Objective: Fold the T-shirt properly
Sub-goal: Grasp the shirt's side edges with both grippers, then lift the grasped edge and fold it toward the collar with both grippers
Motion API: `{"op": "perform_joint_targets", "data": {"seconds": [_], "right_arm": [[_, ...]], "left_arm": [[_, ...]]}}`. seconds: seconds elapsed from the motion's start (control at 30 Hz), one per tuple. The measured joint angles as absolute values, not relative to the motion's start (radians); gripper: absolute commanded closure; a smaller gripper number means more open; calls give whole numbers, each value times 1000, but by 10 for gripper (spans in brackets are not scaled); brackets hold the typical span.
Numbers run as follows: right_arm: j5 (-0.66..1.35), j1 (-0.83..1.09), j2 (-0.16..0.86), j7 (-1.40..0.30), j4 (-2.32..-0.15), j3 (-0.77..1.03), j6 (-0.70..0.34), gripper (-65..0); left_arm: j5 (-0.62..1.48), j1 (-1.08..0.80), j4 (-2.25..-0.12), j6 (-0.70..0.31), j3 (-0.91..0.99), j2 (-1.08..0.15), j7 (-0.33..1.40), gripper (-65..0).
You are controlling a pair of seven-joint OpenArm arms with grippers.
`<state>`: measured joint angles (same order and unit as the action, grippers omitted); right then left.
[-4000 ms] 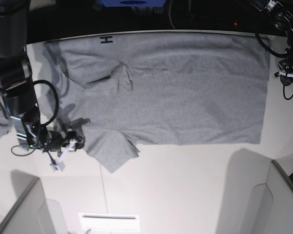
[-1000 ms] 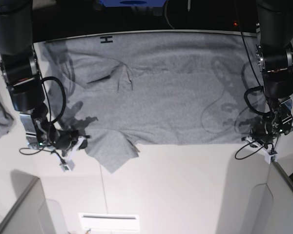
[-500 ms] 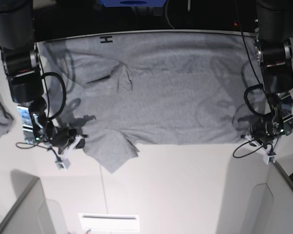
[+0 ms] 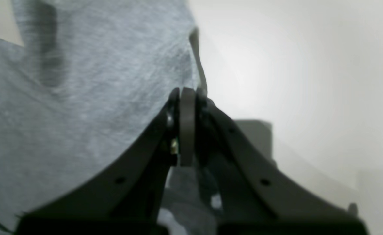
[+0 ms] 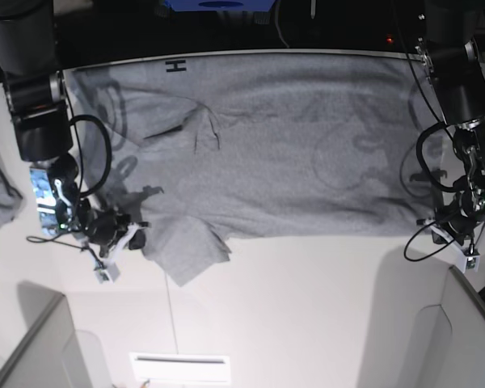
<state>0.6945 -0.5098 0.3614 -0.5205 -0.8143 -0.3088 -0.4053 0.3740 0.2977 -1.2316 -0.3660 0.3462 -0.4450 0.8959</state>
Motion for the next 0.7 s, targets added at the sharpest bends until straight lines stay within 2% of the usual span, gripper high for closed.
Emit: {"op": "perform_joint_targets", "data": {"seconds": [0.17,0.27,0.7], "right_arm": [[690,-467,373,-584,-880,-224,-404,0],[691,-438,373,-593,-916,-208,-404,0],[695,-381,374,-602,-967,-163,-405,0]], "left_arm": [[381,253,-1295,-374,402,-444,917,0],[373,227,-1298,-442,426,-444,934,0],[376,144,-1447,-454,440,-447,971,0]]}}
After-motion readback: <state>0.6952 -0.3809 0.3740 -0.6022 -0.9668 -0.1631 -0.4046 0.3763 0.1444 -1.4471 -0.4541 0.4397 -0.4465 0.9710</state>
